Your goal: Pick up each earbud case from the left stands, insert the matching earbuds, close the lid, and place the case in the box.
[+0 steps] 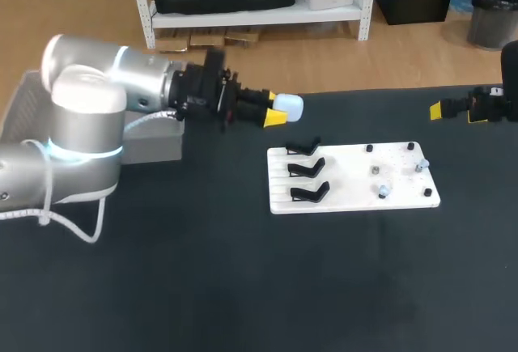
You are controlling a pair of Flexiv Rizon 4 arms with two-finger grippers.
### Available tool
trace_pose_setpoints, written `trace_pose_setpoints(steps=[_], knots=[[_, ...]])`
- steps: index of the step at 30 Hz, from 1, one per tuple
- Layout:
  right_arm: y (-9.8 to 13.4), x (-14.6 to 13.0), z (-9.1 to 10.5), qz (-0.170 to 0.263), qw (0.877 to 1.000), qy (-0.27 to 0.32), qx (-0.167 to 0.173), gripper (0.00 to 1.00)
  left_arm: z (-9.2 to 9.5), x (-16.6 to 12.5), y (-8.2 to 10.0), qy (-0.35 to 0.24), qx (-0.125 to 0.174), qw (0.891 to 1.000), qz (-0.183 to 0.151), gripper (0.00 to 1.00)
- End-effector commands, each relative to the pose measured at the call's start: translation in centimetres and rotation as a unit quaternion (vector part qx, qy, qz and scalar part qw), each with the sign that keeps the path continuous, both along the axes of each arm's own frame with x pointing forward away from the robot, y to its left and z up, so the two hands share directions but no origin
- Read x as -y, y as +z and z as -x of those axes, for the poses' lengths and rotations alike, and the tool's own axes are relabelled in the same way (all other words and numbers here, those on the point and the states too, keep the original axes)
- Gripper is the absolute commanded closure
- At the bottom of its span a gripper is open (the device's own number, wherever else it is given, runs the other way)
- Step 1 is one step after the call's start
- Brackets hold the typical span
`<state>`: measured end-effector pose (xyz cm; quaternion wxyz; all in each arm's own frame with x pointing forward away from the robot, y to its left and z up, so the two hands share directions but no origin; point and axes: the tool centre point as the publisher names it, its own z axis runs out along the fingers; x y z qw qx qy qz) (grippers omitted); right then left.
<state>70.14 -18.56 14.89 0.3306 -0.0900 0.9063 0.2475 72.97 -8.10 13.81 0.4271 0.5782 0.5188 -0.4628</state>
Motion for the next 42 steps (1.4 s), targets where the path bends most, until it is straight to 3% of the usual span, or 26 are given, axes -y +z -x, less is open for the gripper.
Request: trace_pose_setpoints(steps=[1,14,20,26,35,42], knots=[[0.0,0.0,0.0,0.0,1.0,0.0,0.0,0.0,0.7,-0.1,0.0,0.062,0.014,0.998,0.004,1.0],[0.0,0.0,0.0,0.0,1.0,0.0,0.0,0.0,0.7,-0.1,0.0,0.062,0.014,0.998,0.004,1.0],[0.7,-0.4,0.3,-0.006,1.0,0.005,0.002,0.0,1.3,0.6,0.1,0.05,0.011,0.998,0.026,1.0],[2.4,-3.1,1.6,-0.025,0.999,0.035,-0.004,0.0,1.6,1.4,0.0,0.038,-0.003,0.998,0.04,1.0],[3.4,-8.5,4.2,0.007,0.996,0.084,-0.007,0.0,1.4,2.0,0.0,0.024,-0.025,0.998,0.046,1.0],[4.0,-11.0,5.1,0.032,0.995,0.098,0.005,0.0,1.2,2.3,-0.1,0.019,-0.035,0.998,0.049,1.0]])
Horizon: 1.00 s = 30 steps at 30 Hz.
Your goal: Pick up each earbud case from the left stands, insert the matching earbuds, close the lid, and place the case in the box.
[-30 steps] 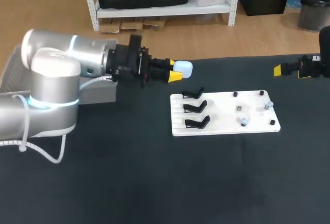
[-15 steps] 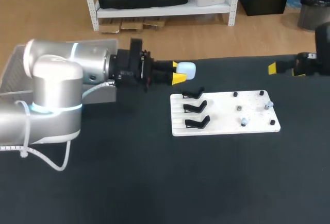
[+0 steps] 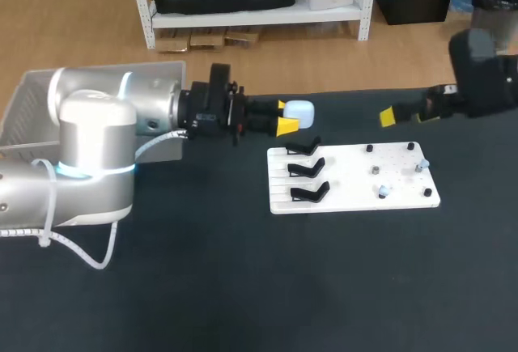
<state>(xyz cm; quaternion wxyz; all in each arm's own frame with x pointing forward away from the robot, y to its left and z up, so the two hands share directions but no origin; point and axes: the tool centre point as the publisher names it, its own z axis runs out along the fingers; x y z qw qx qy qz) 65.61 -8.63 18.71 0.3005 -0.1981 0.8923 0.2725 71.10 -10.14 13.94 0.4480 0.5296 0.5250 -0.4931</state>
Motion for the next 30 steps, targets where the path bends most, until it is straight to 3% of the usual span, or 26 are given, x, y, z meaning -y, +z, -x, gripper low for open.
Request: trace_pose_setpoints(steps=[1,8,13,30], knots=[[0.1,-1.2,0.6,0.019,1.0,-0.017,0.006,0.0,-0.7,0.3,-0.2,-0.007,-0.003,1.0,0.005,1.0],[0.0,-3.0,0.9,0.024,1.0,-0.011,0.009,0.0,-0.7,0.6,0.0,-0.003,0.0,0.999,0.033,1.0],[0.2,-4.4,0.7,0.022,1.0,0.001,0.013,0.0,-0.5,0.5,-0.1,-0.001,0.001,0.999,0.035,1.0],[-0.7,-8.5,-1.2,0.014,0.999,0.013,-0.034,0.0,-0.4,0.6,-0.3,0.005,-0.003,0.999,0.036,1.0]])
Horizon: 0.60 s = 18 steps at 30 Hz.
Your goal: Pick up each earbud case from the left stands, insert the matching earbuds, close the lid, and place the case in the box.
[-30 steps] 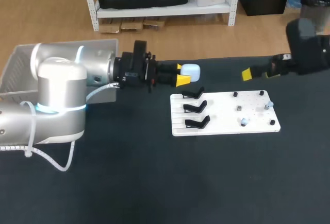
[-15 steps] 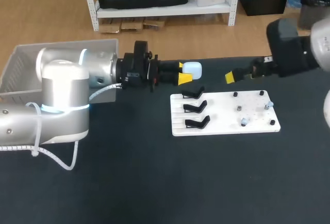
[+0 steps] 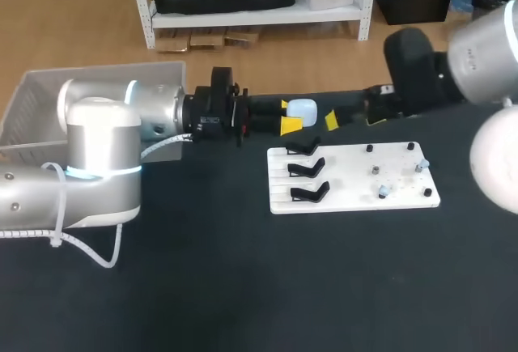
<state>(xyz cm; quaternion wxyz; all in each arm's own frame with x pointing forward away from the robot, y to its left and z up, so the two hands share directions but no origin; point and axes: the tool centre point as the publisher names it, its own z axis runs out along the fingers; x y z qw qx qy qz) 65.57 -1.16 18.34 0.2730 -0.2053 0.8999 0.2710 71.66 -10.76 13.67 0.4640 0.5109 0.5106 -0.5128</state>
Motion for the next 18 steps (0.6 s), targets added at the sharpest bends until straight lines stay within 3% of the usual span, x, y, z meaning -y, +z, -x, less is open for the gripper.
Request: trace_pose_setpoints(steps=[1,18], knots=[[-0.5,-1.3,-1.3,0.004,1.0,0.002,-0.012,0.0,0.2,0.0,-0.1,0.004,0.002,1.0,0.001,1.0],[-2.1,-3.5,-3.2,0.004,0.999,-0.002,-0.035,0.0,0.2,0.0,-0.1,0.004,0.002,1.0,0.001,1.0]])
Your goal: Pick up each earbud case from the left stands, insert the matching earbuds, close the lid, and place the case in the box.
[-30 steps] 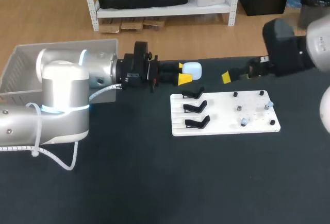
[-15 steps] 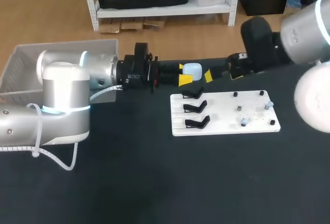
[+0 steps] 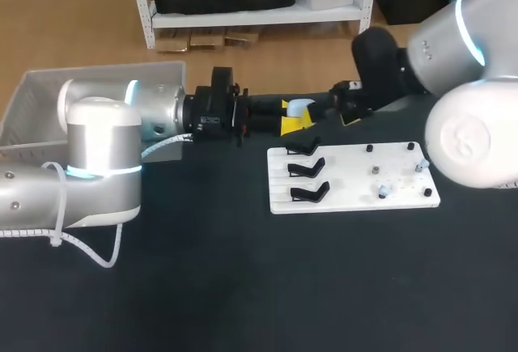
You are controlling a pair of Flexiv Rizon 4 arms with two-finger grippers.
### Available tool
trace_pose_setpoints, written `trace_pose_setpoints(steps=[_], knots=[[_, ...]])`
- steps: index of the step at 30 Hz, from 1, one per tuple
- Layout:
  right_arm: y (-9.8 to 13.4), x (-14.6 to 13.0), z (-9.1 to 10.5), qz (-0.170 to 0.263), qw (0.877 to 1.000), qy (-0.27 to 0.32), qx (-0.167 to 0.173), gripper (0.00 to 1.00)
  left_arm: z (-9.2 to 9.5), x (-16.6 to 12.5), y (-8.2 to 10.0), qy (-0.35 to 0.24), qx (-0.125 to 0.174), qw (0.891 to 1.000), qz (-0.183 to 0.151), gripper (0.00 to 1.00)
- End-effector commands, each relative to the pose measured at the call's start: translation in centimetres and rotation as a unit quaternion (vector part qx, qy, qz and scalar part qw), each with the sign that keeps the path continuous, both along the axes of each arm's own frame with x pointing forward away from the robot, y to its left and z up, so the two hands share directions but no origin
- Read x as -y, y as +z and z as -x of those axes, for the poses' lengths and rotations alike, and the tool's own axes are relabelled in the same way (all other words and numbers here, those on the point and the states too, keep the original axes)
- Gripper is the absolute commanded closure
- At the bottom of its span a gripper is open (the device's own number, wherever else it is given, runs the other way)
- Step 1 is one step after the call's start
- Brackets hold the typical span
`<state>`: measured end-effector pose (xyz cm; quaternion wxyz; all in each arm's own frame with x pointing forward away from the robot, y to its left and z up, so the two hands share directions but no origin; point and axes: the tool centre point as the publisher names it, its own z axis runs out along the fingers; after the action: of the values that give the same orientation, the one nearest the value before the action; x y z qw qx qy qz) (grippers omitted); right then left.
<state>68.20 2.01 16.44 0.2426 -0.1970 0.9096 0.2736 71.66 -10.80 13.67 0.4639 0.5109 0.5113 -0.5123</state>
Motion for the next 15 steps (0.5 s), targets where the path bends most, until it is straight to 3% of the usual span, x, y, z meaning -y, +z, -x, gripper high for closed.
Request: trace_pose_setpoints(steps=[1,15], knots=[[-0.2,-0.4,-0.7,0.0,1.0,-0.003,-0.003,0.0,0.2,0.0,-0.1,0.003,0.002,1.0,0.002,1.0],[-1.2,-0.5,-2.0,-0.001,1.0,-0.018,-0.009,0.0,0.2,0.0,-0.1,0.003,0.002,1.0,0.002,1.0]])
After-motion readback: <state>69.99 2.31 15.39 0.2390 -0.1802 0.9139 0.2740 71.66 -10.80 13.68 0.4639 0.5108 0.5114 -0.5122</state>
